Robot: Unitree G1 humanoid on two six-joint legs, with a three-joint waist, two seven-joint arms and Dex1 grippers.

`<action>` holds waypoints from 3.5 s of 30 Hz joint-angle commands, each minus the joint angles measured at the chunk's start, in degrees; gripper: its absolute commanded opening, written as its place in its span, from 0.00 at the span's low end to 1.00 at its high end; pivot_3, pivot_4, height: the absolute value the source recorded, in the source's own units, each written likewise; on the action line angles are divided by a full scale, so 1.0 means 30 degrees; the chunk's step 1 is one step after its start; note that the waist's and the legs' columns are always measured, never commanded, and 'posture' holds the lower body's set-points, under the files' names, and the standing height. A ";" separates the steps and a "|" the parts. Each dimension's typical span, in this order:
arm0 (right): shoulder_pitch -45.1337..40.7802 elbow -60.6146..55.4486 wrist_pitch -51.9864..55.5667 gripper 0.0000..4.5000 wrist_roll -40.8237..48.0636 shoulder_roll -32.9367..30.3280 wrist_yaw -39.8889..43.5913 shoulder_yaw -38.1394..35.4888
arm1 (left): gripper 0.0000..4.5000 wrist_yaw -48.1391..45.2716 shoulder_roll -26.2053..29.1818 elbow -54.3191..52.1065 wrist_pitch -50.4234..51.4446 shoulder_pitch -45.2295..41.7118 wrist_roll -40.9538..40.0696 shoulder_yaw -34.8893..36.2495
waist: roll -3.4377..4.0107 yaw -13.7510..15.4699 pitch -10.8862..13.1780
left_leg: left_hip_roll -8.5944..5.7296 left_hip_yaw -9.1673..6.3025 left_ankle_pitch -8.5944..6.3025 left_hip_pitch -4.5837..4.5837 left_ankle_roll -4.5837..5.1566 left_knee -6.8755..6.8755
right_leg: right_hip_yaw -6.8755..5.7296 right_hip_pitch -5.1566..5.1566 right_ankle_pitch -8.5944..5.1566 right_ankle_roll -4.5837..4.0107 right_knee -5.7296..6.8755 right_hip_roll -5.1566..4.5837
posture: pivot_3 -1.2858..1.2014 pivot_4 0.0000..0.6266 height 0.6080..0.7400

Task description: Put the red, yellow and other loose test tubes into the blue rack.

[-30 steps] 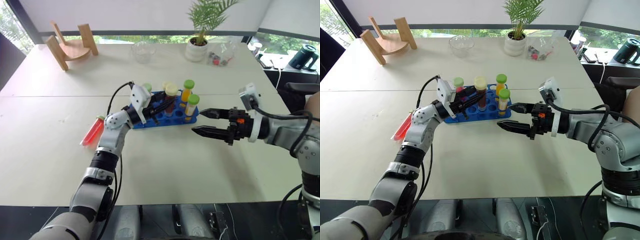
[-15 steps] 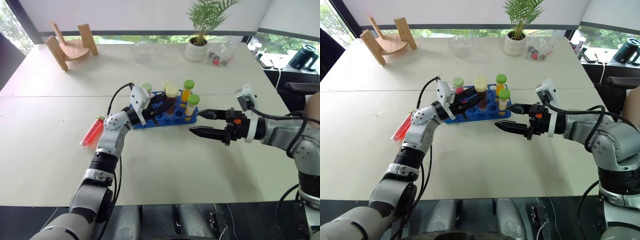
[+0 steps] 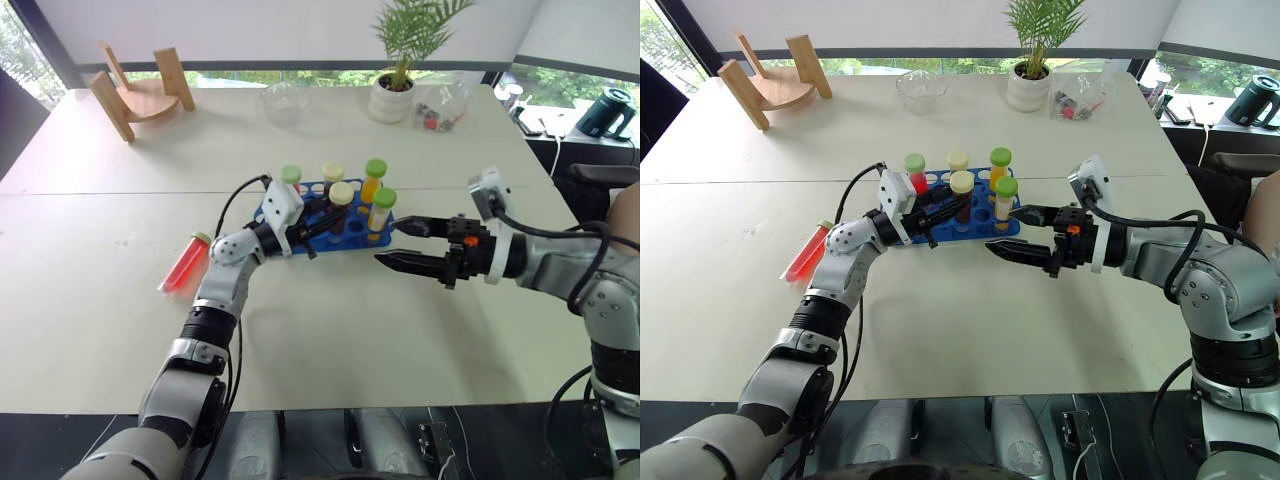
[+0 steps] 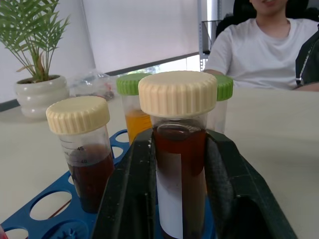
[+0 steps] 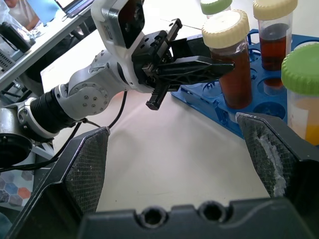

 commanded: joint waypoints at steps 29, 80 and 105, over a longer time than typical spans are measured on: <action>-0.1441 -0.2114 -0.1585 1.00 -0.0736 -0.2156 0.6110 0.4316 | 0.91 -0.6492 1.8074 -0.1929 2.7303 -0.9009 0.0729 -1.2199 | 0.0020 -0.0119 0.0022 | 0.0022 0.0019 0.0000 -0.0091 0.0001 -0.0080 | -0.0003 -0.0157 -0.0024 -0.0027 0.0002 0.0026 | 0.52 0.24 1.00; 0.0328 0.0986 -0.1679 1.00 -0.1387 -0.2697 0.3701 0.1104 | 0.19 0.1498 0.1278 -0.6325 0.5244 0.2174 -0.2229 0.3141 | 0.0023 -0.0007 -0.0010 | -0.0025 -0.0001 0.0002 0.0006 0.0003 0.0233 | 0.0020 -0.0004 0.0015 0.0031 0.0251 -0.0007 | 0.52 0.24 1.00; 0.0218 0.0086 -0.0539 1.00 -0.0524 -0.1772 0.1986 0.0558 | 0.19 0.1260 0.1661 -0.3432 0.1919 0.2392 -0.0956 0.1998 | 0.0024 -0.0024 -0.0009 | -0.0020 -0.0005 -0.0001 0.0001 0.0008 0.0222 | 0.0019 -0.0008 0.0013 0.0031 0.0238 -0.0004 | 0.52 0.24 1.00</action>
